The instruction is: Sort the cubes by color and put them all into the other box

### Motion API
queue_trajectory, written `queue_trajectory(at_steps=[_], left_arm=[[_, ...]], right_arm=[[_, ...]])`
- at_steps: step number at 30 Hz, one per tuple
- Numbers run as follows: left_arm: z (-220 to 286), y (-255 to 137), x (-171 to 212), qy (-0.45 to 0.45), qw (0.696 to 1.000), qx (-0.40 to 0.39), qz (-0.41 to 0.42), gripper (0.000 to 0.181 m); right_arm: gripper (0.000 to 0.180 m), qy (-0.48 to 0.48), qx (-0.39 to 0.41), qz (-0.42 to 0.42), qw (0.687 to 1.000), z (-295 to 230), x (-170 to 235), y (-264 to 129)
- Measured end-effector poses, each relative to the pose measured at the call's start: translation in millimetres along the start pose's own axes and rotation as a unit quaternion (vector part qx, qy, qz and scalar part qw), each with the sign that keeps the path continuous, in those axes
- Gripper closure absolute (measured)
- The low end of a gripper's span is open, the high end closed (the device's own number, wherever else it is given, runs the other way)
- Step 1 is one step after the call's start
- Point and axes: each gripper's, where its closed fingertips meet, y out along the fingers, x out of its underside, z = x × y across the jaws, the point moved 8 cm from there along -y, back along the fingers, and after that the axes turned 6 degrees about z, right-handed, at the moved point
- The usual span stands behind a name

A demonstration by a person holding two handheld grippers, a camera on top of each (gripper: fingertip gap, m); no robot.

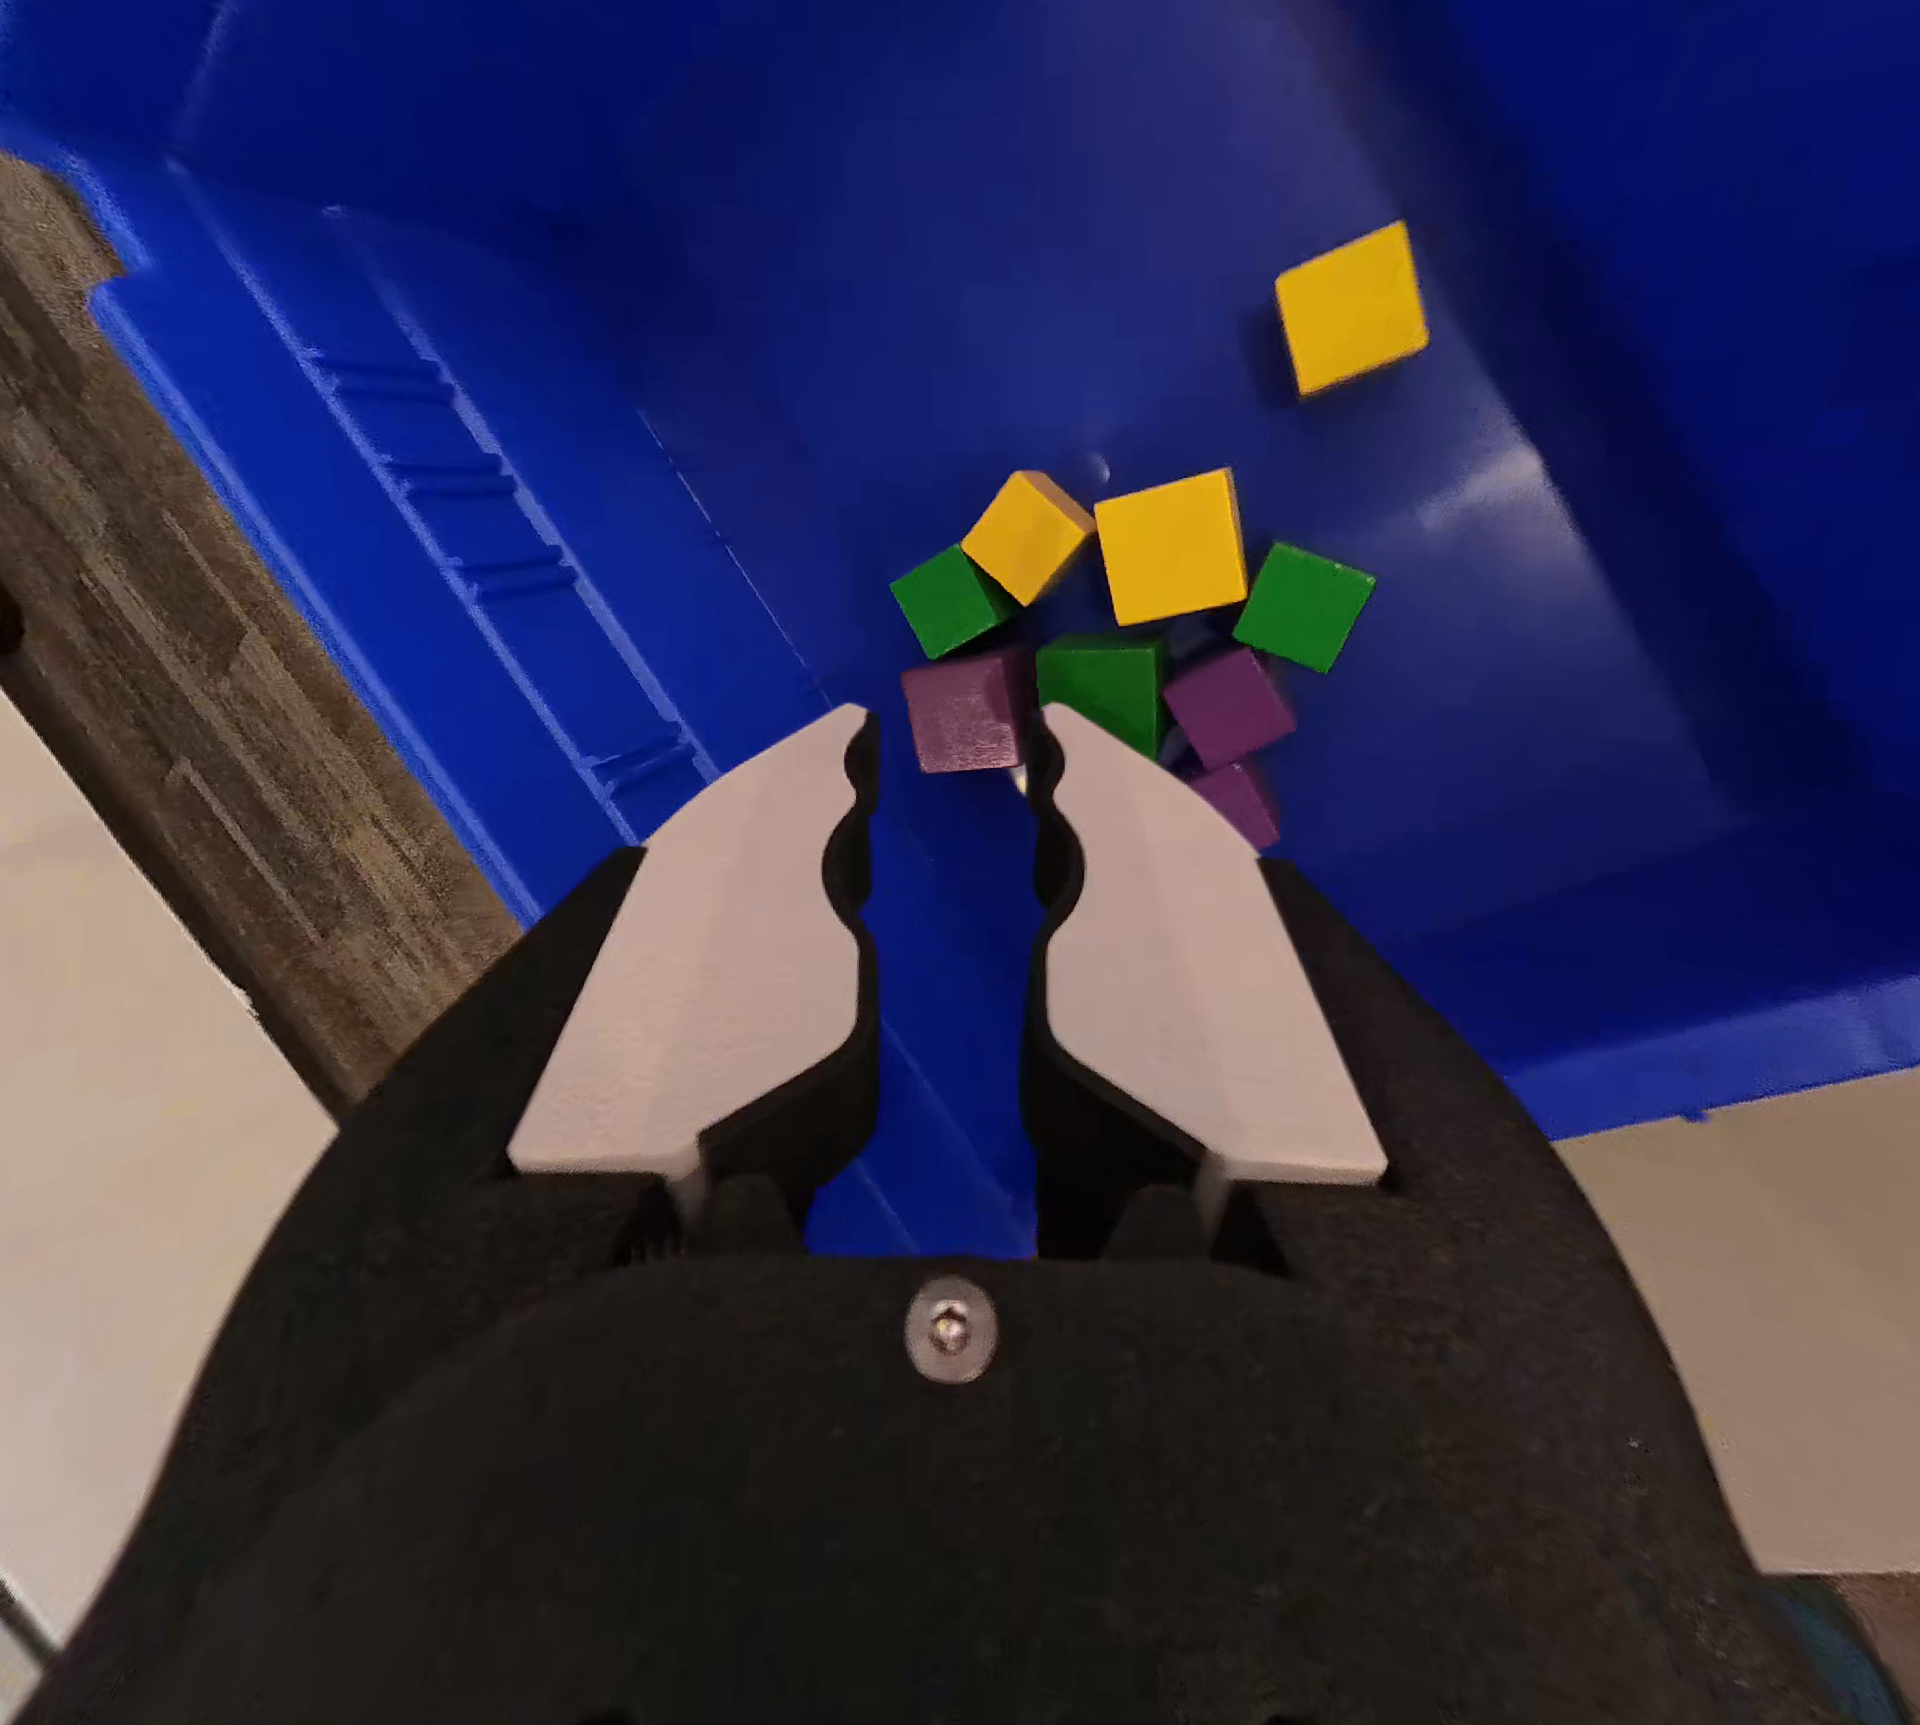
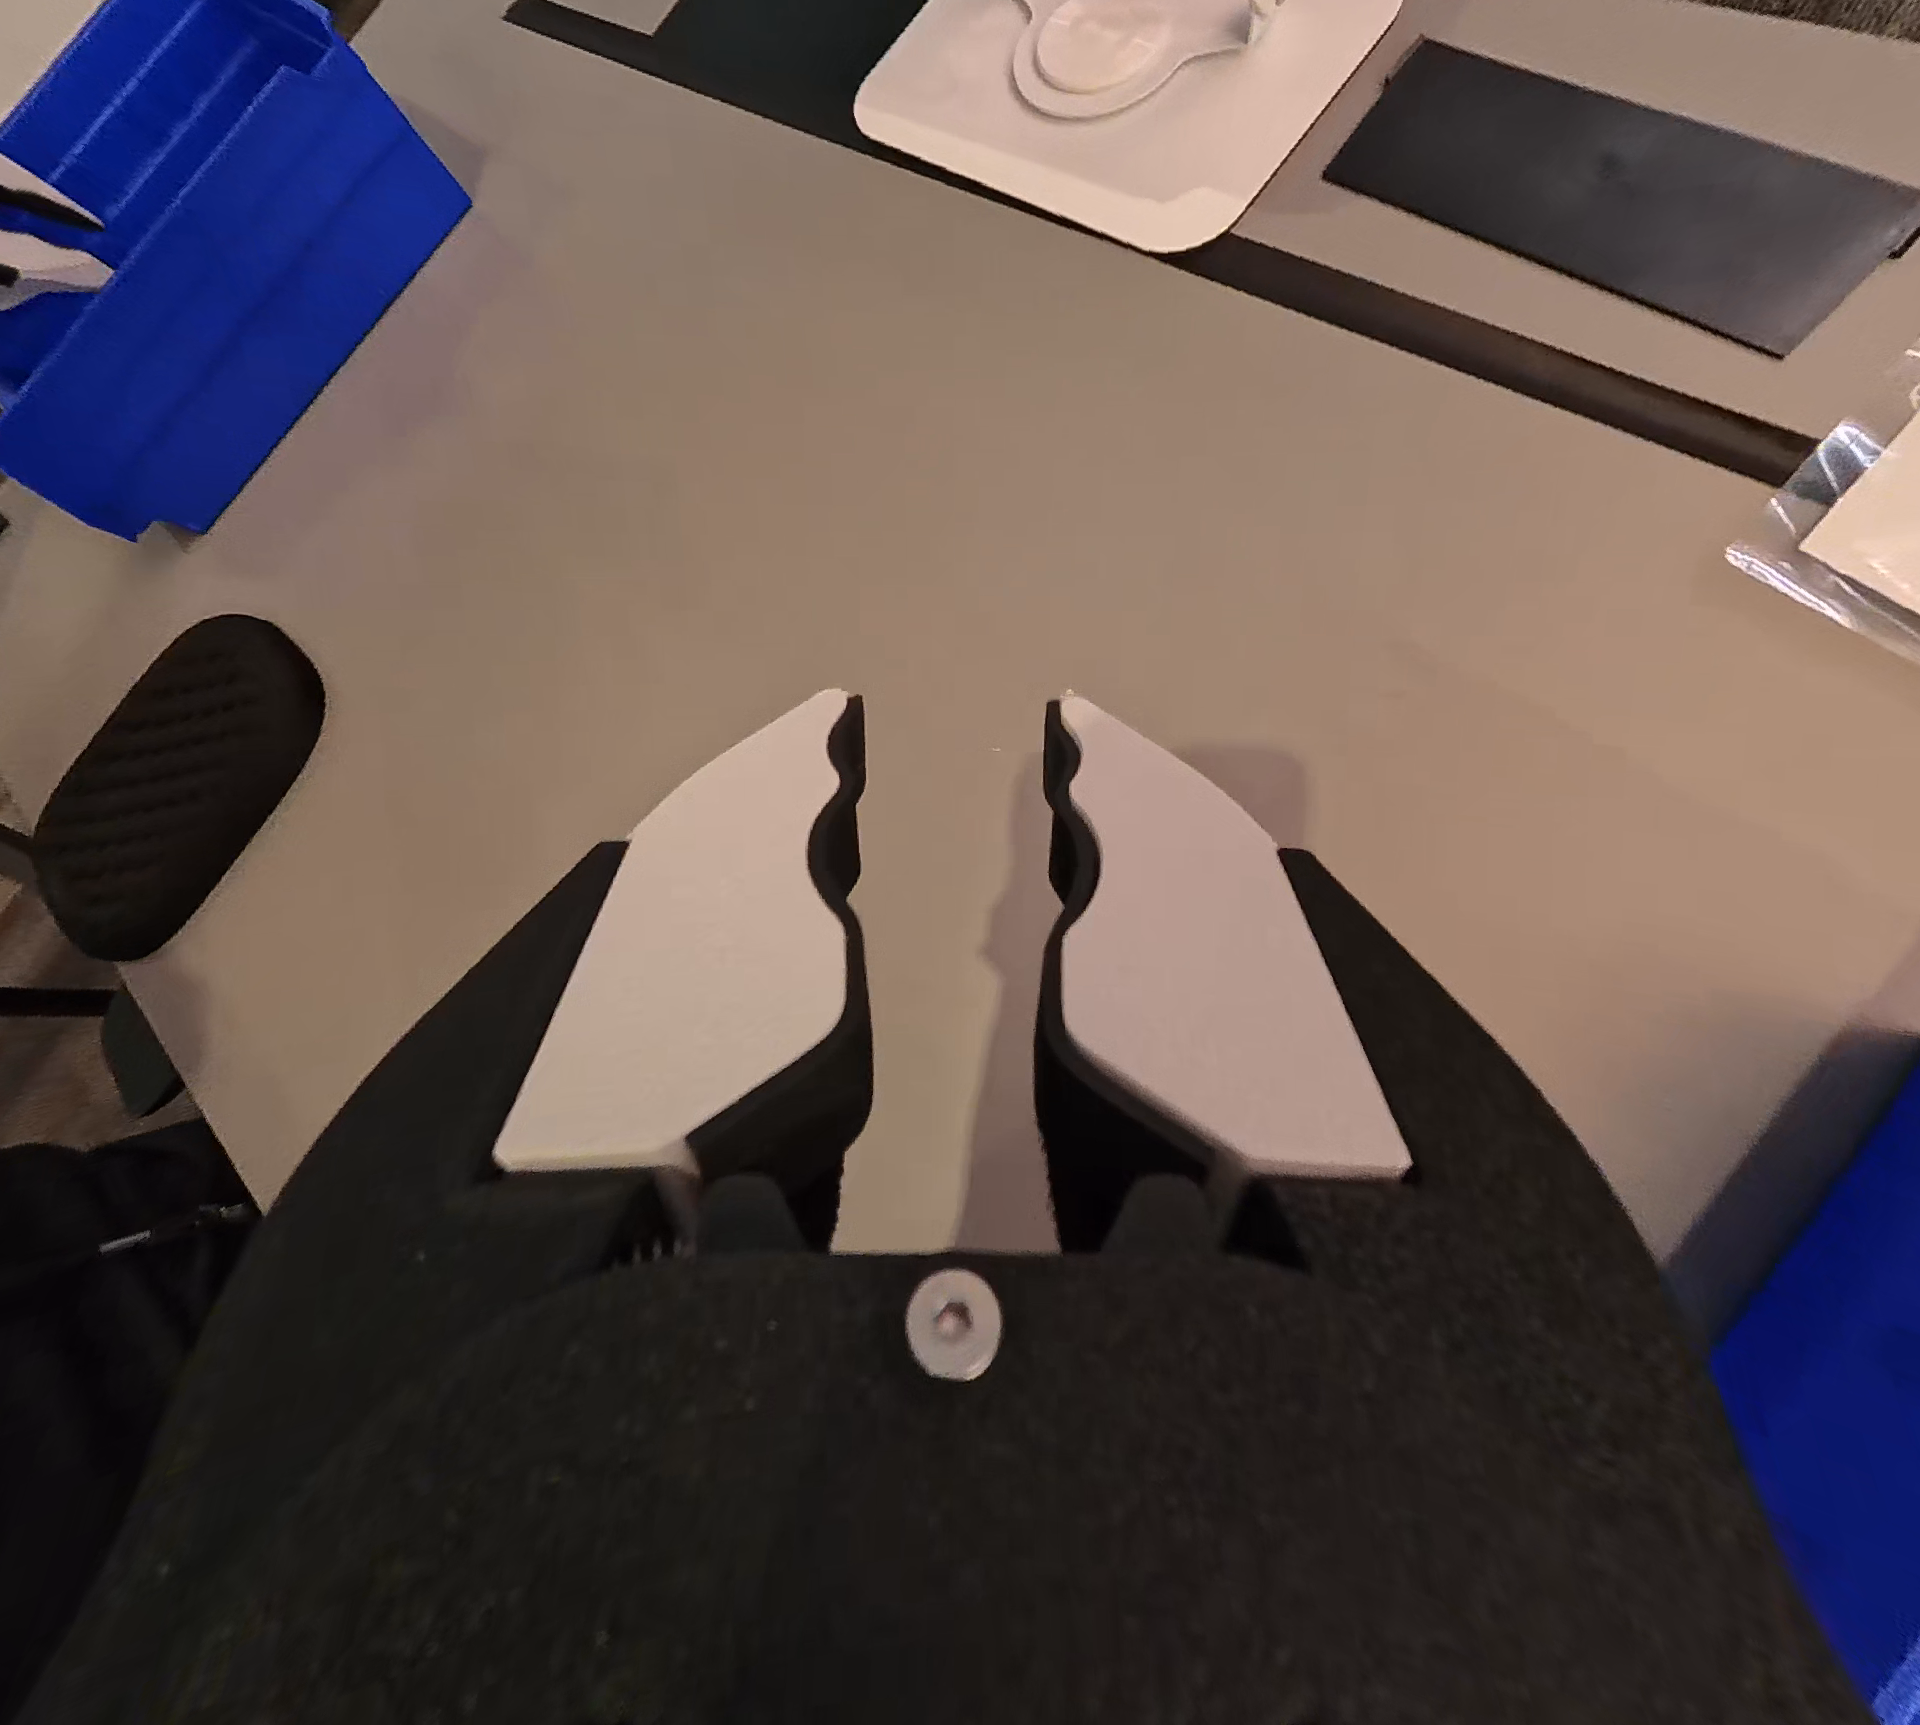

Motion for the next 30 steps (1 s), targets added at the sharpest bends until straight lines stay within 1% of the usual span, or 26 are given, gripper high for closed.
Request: queue_trajectory(at_steps=[3, 5, 7, 12, 15, 17, 23, 27, 30], left_arm=[[-0.7, 8.5, 6.4, 0.024, 0.999, 0.008, -0.02, 0.156], [-3.3, 14.1, 9.5, 0.027, 0.999, 0.004, -0.035, 0.154], [-6.0, 18.8, 11.1, 0.014, 0.999, 0.005, -0.039, 0.155], [-11.5, 25.8, 11.6, -0.031, 0.999, 0.025, -0.028, 0.149], [-12.6, 27.6, 9.6, -0.04, 0.998, 0.035, -0.029, 0.15], [-11.6, 29.1, 8.6, -0.051, 0.997, 0.049, -0.042, 0.148], [-6.3, 38.3, 14.7, -0.051, 0.992, 0.066, -0.096, 0.15], [-6.3, 42.3, 13.7, -0.055, 0.994, 0.057, -0.081, 0.151], [-8.8, 35.1, 15.5, -0.062, 0.994, 0.062, -0.07, 0.152]], right_arm=[[0.147, -0.004, -0.003, -0.011, 1.0, -1.2, 1.1, 5.2], [0.148, -0.018, -0.002, -0.02, 1.0, -4.2, 1.2, 8.3], [0.149, -0.032, -0.001, -0.029, 0.999, -7.5, 1.4, 10.2], [0.149, -0.042, -0.004, -0.035, 0.998, -11.0, -0.2, 11.1], [0.149, -0.043, -0.005, -0.033, 0.999, -10.6, -0.5, 10.4], [0.148, -0.041, -0.006, -0.035, 0.999, -9.4, 0.8, 10.0], [0.149, -0.04, -0.002, -0.039, 0.998, -6.5, 2.7, 7.3], [0.149, -0.046, -0.003, -0.037, 0.998, -7.5, 1.6, 6.5], [0.148, -0.047, -0.003, -0.04, 0.998, -7.7, 2.8, 5.9]])
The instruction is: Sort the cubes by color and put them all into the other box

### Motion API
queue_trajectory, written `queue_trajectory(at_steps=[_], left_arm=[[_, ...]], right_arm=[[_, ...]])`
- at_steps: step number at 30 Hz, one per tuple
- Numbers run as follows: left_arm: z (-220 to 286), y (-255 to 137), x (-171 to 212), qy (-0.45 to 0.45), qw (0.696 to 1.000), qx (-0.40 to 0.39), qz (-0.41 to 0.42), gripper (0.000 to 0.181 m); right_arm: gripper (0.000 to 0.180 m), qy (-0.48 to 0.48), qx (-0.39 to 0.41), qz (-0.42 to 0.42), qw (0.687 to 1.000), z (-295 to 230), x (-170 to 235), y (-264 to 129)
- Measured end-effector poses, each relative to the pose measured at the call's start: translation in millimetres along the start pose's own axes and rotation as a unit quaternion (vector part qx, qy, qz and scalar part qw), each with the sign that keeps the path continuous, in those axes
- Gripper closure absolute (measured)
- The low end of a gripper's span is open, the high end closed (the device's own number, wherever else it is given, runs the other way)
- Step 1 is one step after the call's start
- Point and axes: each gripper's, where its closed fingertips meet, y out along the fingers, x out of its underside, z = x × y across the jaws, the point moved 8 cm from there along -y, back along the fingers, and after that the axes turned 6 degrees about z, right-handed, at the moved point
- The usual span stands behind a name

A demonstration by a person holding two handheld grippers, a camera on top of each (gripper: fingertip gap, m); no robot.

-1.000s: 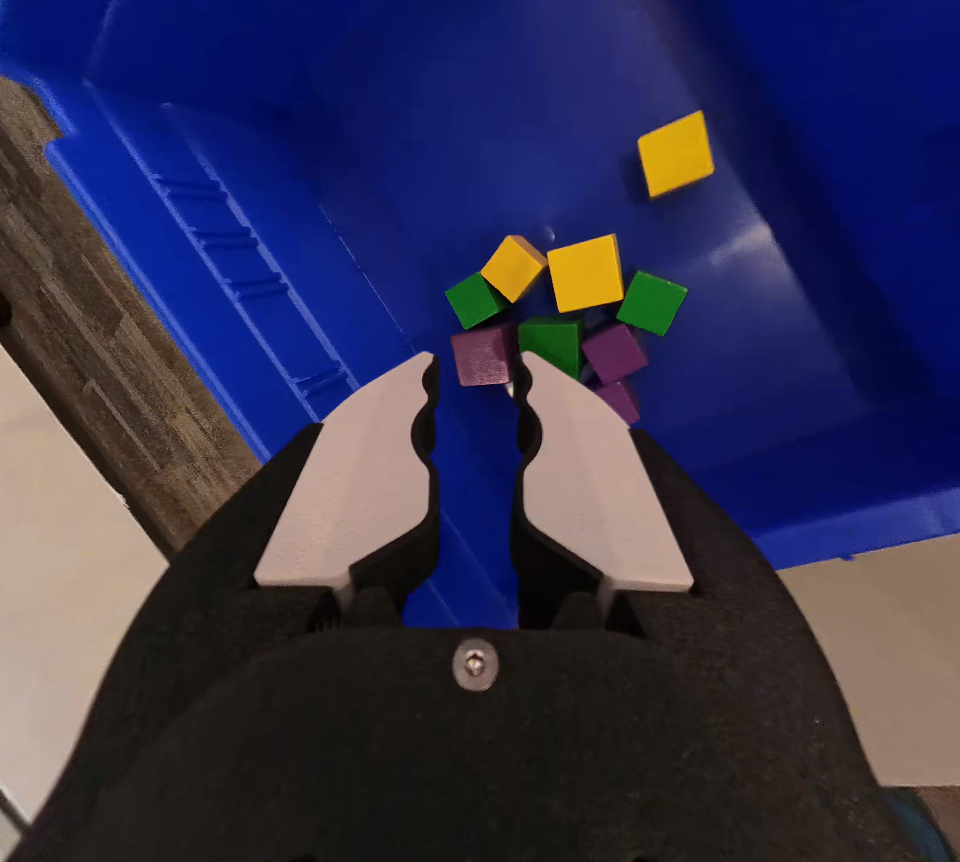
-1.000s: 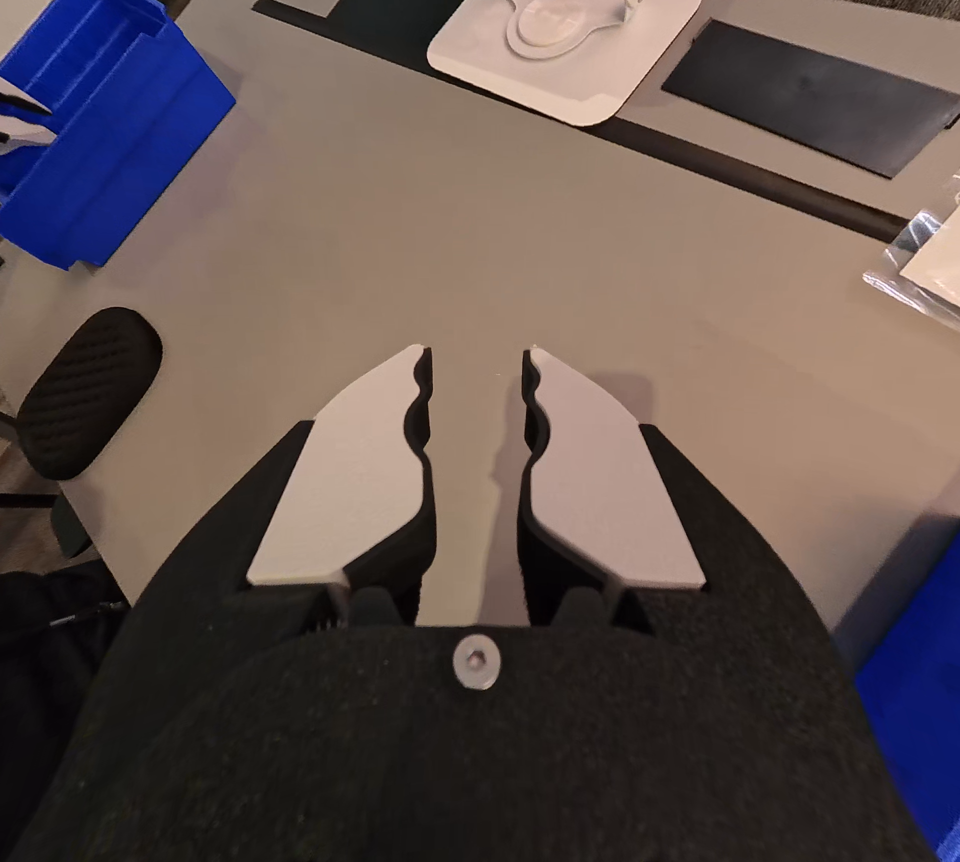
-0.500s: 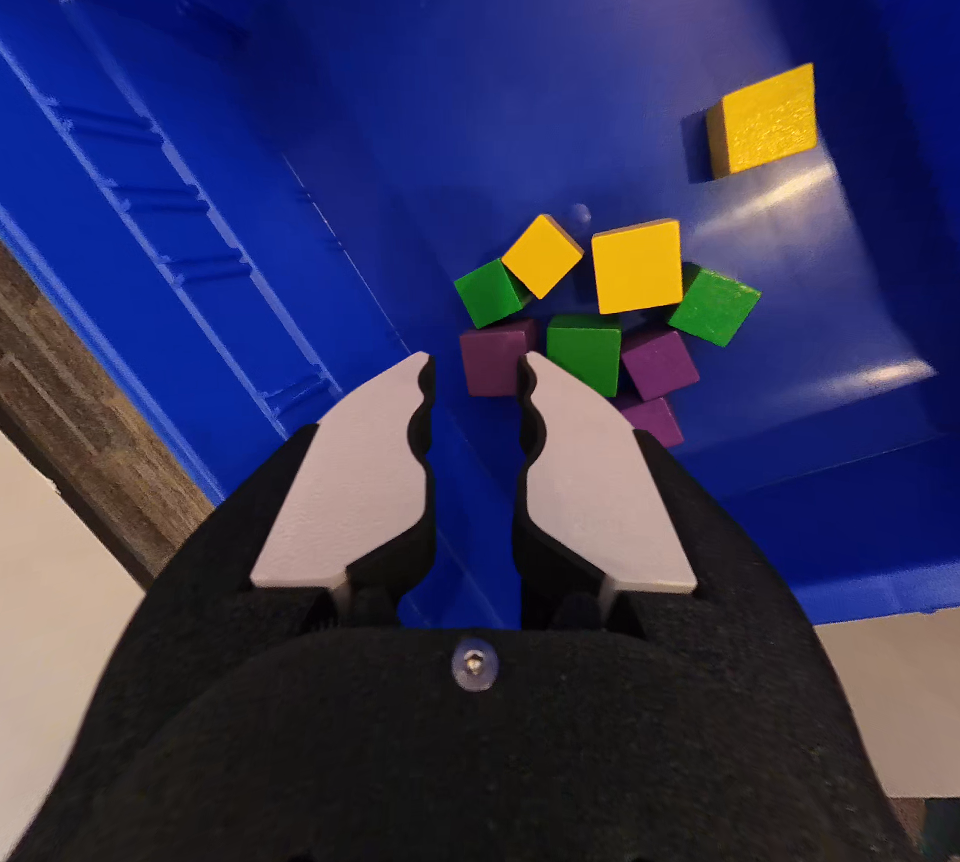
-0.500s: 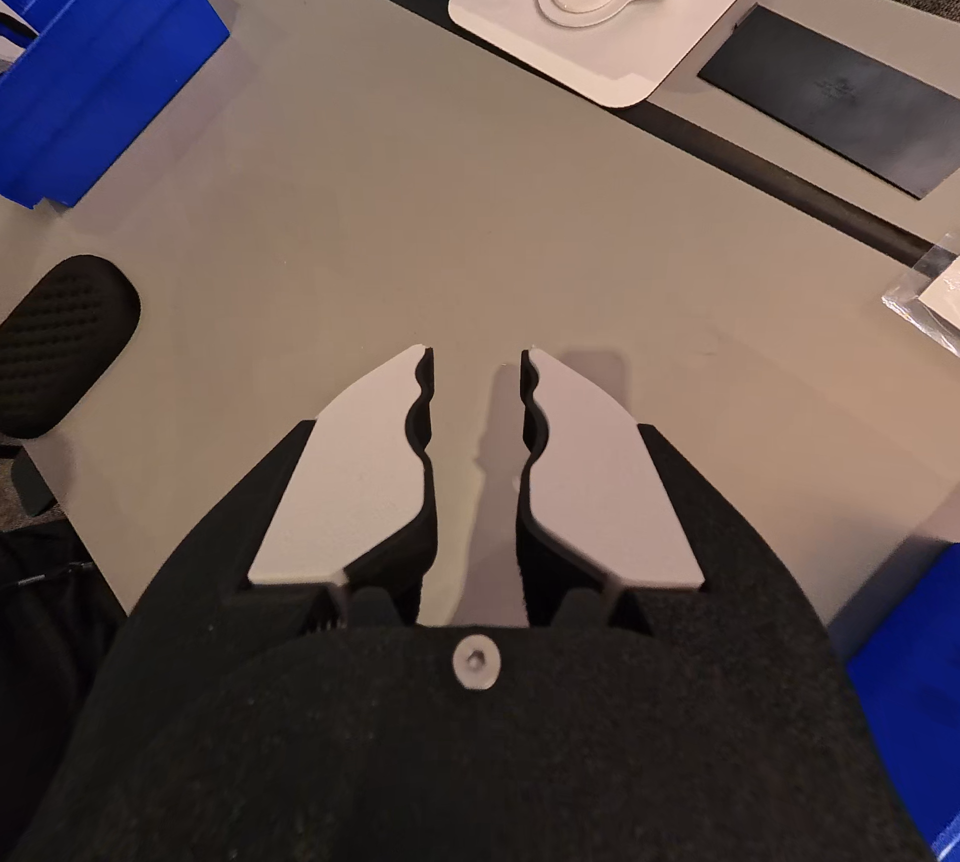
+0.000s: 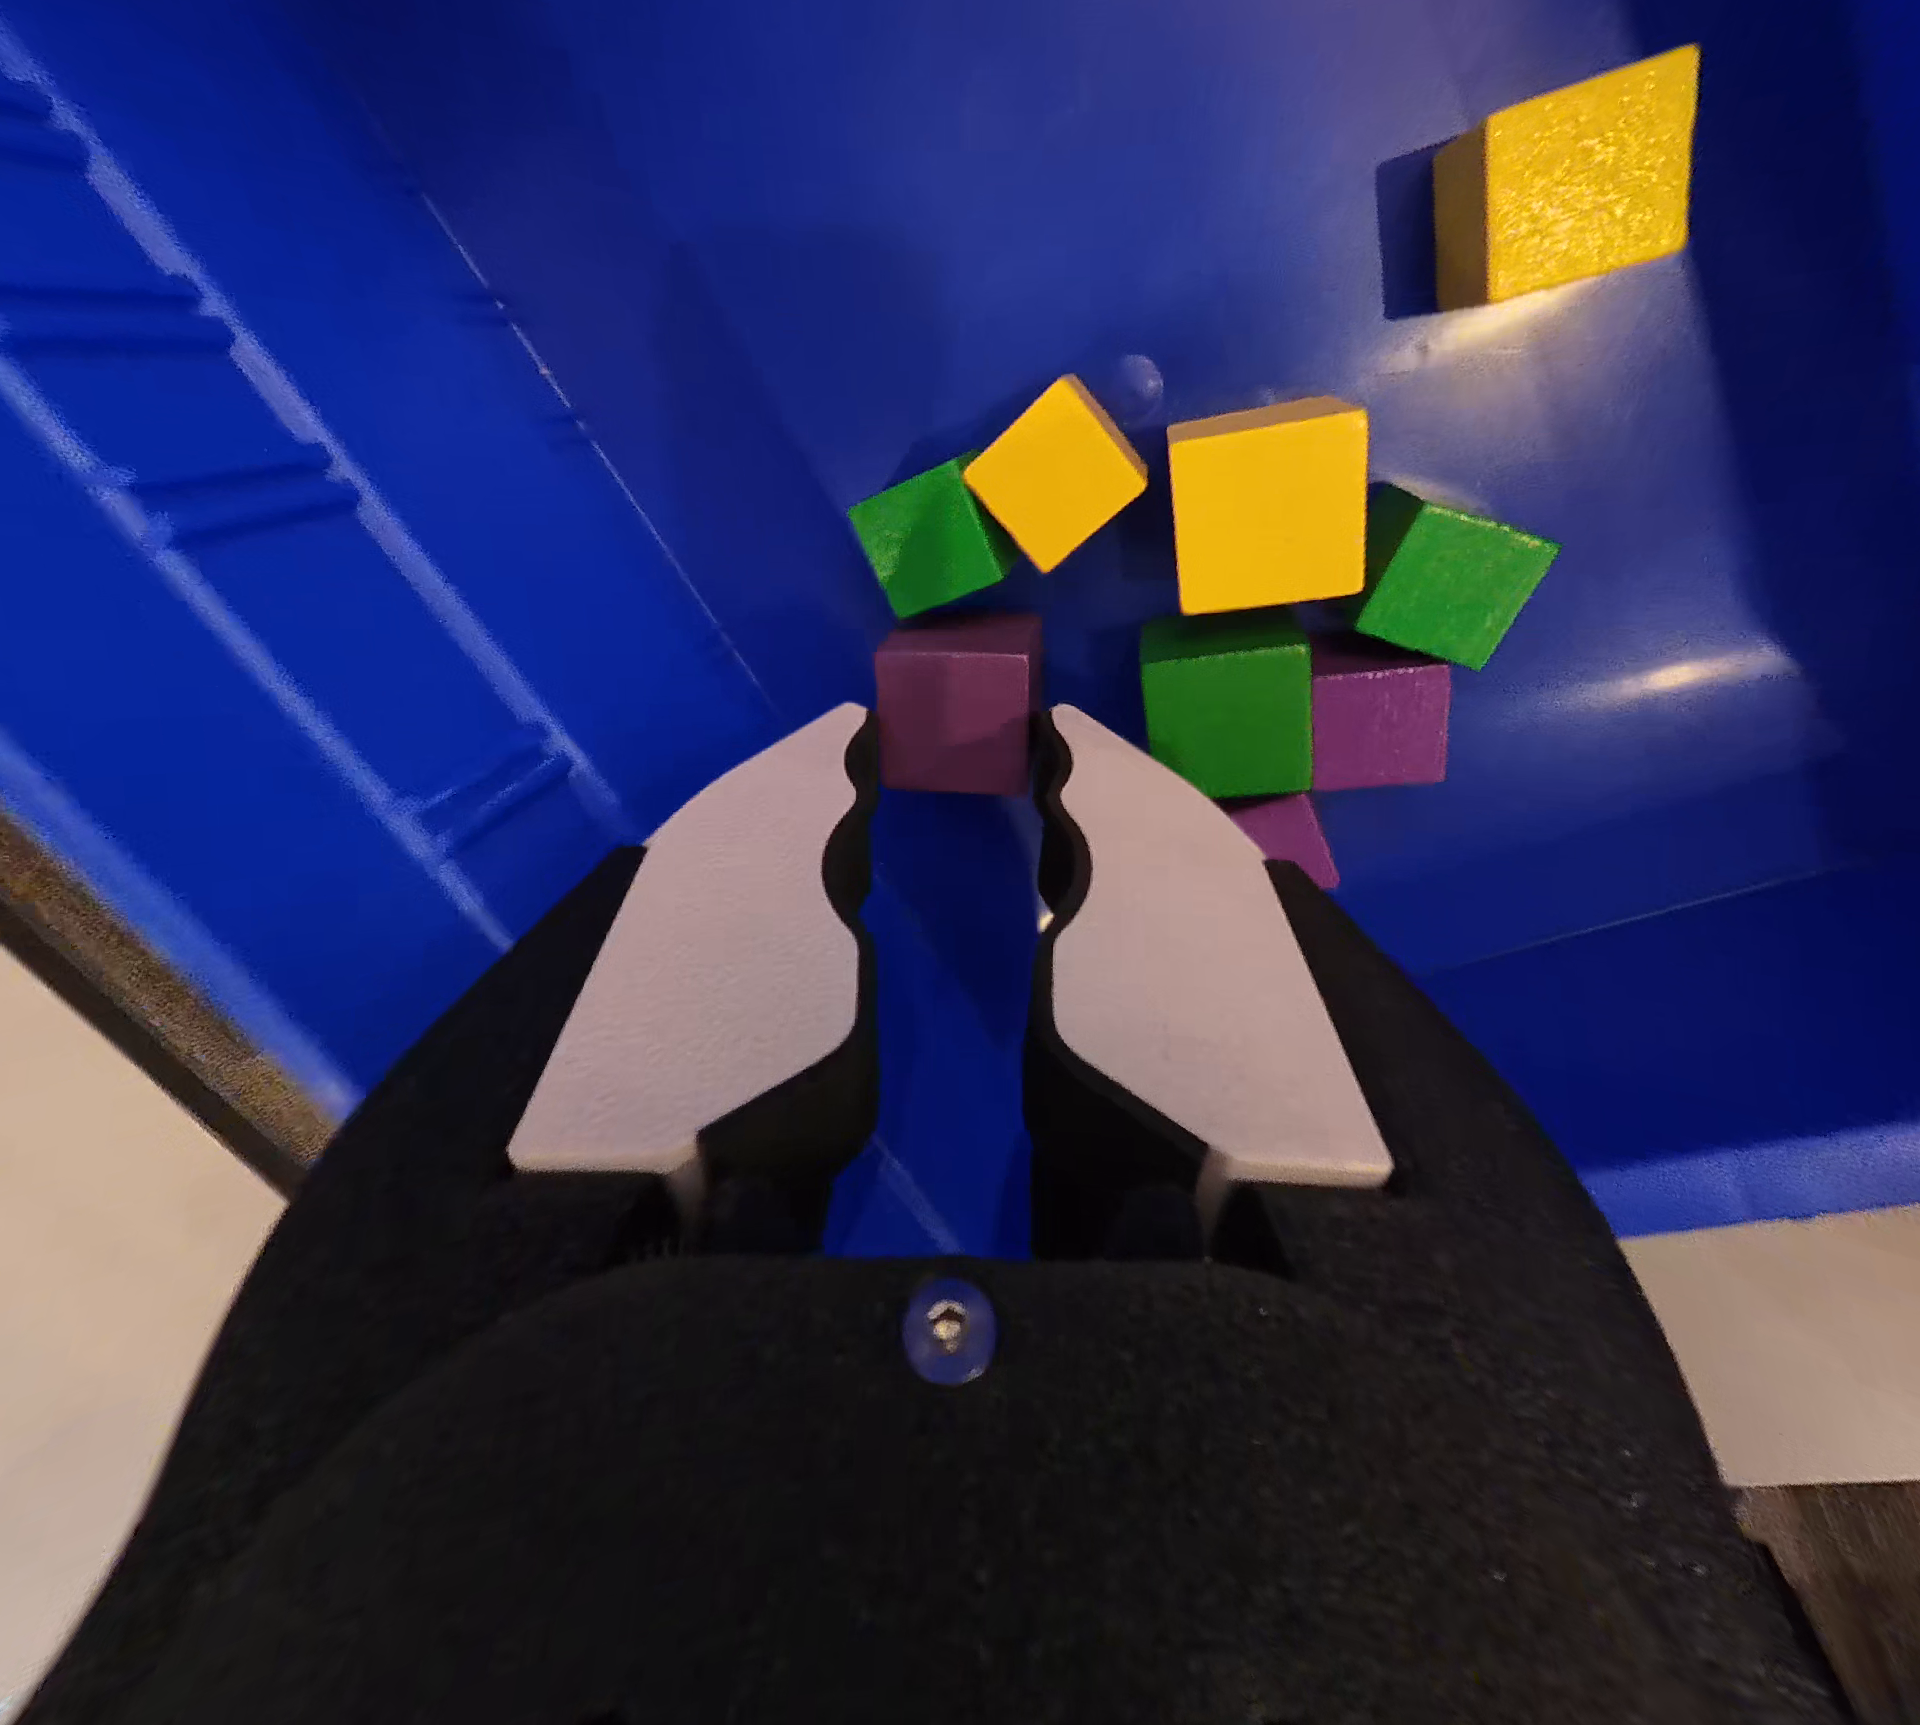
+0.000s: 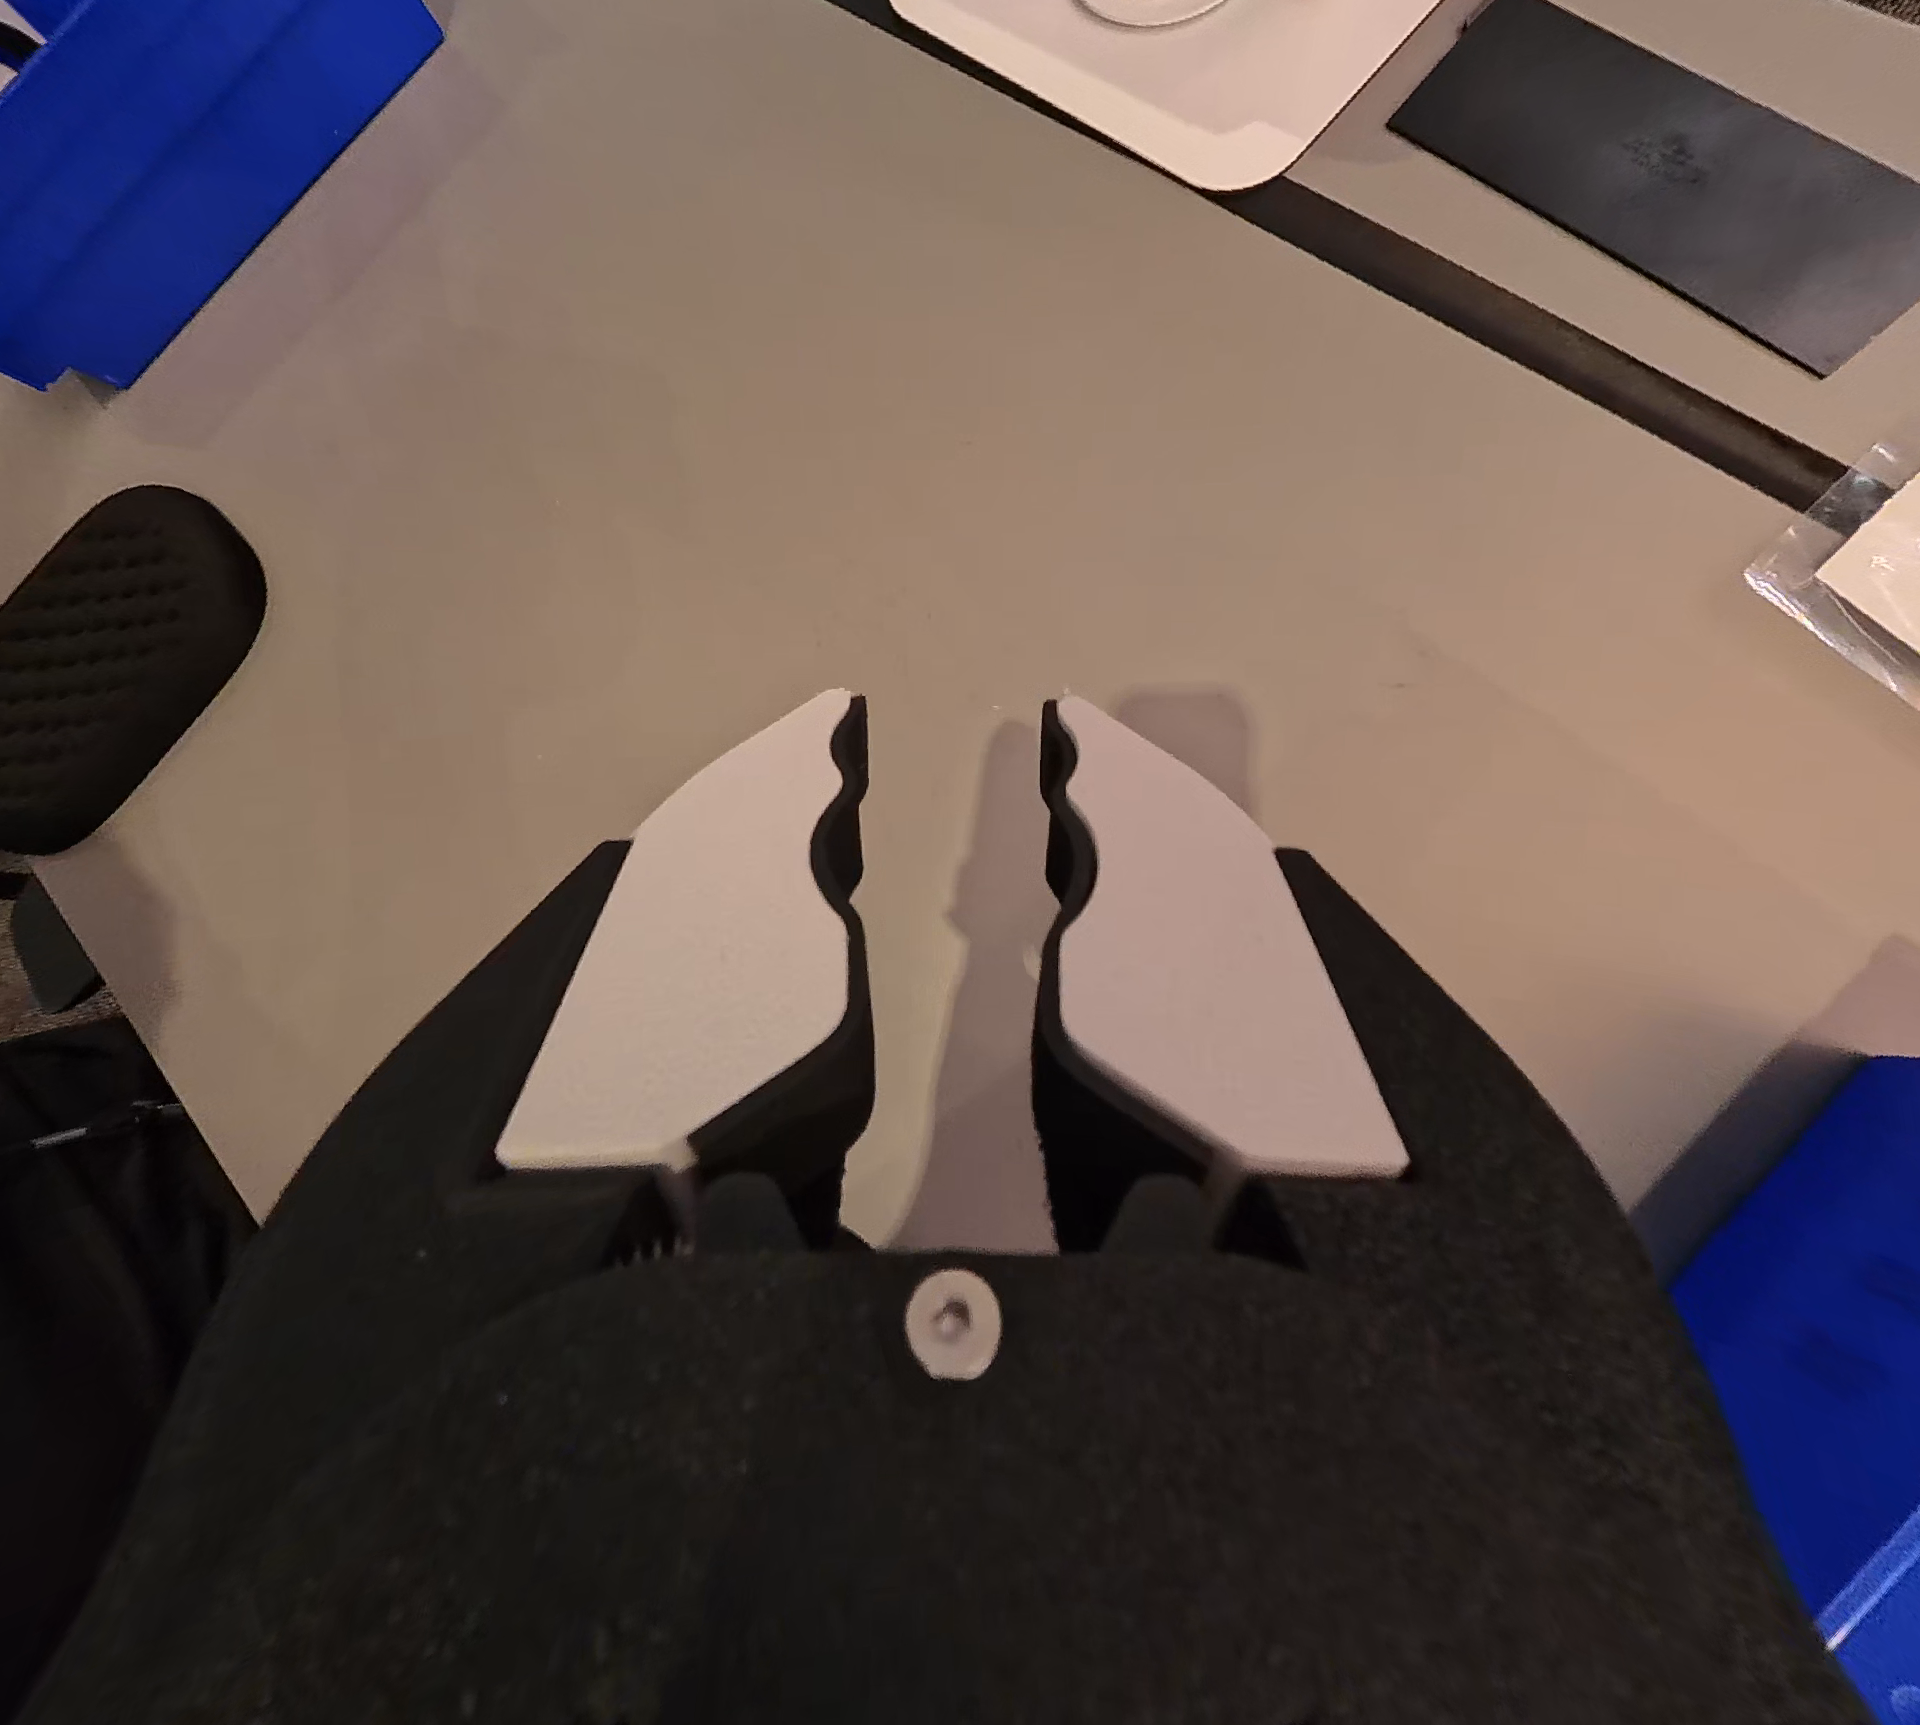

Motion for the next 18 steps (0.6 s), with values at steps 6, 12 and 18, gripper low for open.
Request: queue_trajectory(at_steps=[6, 12, 18], left_arm=[[11.1, -86.9, -30.3, 0.04, 0.976, -0.06, 0.204, 0.152], [118.8, -167.6, -104.3, 0.143, 0.873, 0.025, 0.465, 0.153], [232.3, -188.1, -169.0, 0.247, 0.763, 0.072, 0.593, 0.153]], right_arm=[[0.149, -0.021, 0.017, 0.032, 0.999, -8.2, -11.1, -1.5], [0.149, -0.156, -0.215, 0.169, 0.949, -99.8, -46.5, 15.7], [0.141, -0.019, -0.391, 0.154, 0.907, -157.7, -51.5, 53.9]])
